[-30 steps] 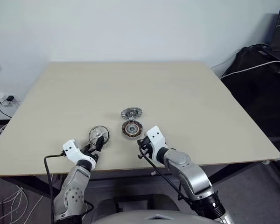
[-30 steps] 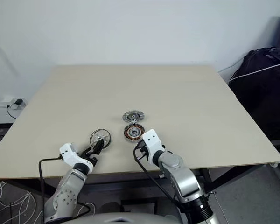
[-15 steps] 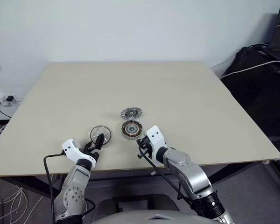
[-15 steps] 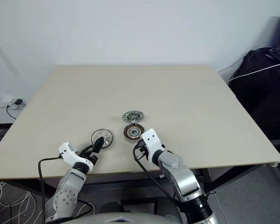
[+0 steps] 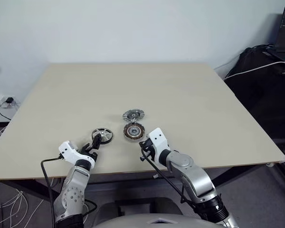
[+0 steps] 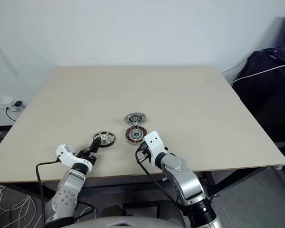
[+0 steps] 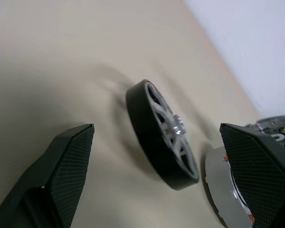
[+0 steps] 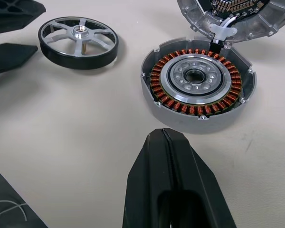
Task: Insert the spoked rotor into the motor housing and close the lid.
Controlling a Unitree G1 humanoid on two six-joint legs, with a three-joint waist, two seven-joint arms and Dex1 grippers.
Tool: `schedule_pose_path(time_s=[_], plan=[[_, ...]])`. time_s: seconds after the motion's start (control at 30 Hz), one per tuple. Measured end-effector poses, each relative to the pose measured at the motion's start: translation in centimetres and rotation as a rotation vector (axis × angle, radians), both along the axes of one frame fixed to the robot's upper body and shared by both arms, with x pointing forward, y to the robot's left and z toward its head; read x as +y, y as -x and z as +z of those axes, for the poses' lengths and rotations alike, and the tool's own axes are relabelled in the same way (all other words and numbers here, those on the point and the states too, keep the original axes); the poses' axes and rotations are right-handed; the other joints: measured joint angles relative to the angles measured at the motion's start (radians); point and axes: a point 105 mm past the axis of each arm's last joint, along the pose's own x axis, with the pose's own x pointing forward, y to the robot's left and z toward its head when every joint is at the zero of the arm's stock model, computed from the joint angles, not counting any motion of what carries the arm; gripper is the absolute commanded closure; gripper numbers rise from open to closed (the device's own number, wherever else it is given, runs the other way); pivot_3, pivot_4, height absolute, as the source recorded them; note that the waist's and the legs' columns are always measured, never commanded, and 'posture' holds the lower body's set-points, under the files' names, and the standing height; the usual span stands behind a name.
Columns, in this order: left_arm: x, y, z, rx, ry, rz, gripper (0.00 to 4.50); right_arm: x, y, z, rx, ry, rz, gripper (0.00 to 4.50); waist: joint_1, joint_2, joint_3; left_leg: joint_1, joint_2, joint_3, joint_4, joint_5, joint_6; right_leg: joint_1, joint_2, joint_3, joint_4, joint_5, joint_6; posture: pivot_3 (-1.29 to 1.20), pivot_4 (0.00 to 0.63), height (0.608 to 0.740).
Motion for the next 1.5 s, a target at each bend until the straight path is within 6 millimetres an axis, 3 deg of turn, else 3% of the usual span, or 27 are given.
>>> schedule_pose_path(time_s=[0.3,0.43,0.7,0.77,1.17,1.33,1.5], plan=[[-0.8,-0.5,0.5,-0.023,0.064,-0.027,0.00,0.1,-0.2,0.2,-0.008,0.000,0.001,4.49,0.000,-0.001,0.001,0.000,0.000,0.000,0.000,0.000,0.000,0.000,0.000,0.000,0.000,0.000,0.000,0.00,0.000,0.740],[-1.1,-0.6,0.5,-0.025,0.074,-0.034,0.90,0.1,-0.2,0.2,-0.008,0.000,0.000,4.50,0.000,-0.001,0.001,0.000,0.000,0.000,0.000,0.000,0.000,0.000,0.000,0.000,0.000,0.000,0.000,0.00,0.000,0.740],[-1.4,-0.6,0.6,-0.025,0.094,-0.047,3.65,0.1,-0.2,0.2,-0.009,-0.003,-0.004,4.50,0.000,-0.001,0.001,0.000,0.000,0.000,0.000,0.000,0.000,0.000,0.000,0.000,0.000,0.000,0.000,0.00,0.000,0.740],[-1.5,-0.7,0.7,-0.032,0.103,-0.051,4.14,0.1,-0.2,0.2,-0.009,-0.003,-0.005,4.50,0.000,-0.001,0.001,0.000,0.000,0.000,0.000,0.000,0.000,0.000,0.000,0.000,0.000,0.000,0.000,0.00,0.000,0.740],[-1.5,-0.5,0.6,-0.034,0.109,-0.050,4.13,0.1,-0.2,0.2,-0.010,-0.001,-0.006,4.50,0.000,-0.001,0.001,0.000,0.000,0.000,0.000,0.000,0.000,0.000,0.000,0.000,0.000,0.000,0.000,0.00,0.000,0.740],[-1.3,1.3,0.3,-0.062,0.150,-0.069,4.13,0.0,-0.2,0.2,-0.009,0.001,-0.007,4.50,-0.004,-0.002,0.001,-0.001,0.000,0.000,0.000,0.000,0.000,-0.001,0.000,0.000,0.000,0.000,0.000,0.00,0.000,0.740],[-2.0,3.0,1.2,-0.139,0.228,-0.121,4.13,0.0,-0.1,0.1,-0.005,0.001,-0.007,4.50,-0.001,-0.002,0.001,-0.001,0.000,0.000,0.000,0.000,0.000,-0.001,0.000,0.000,0.000,-0.001,0.002,0.00,0.000,0.740]])
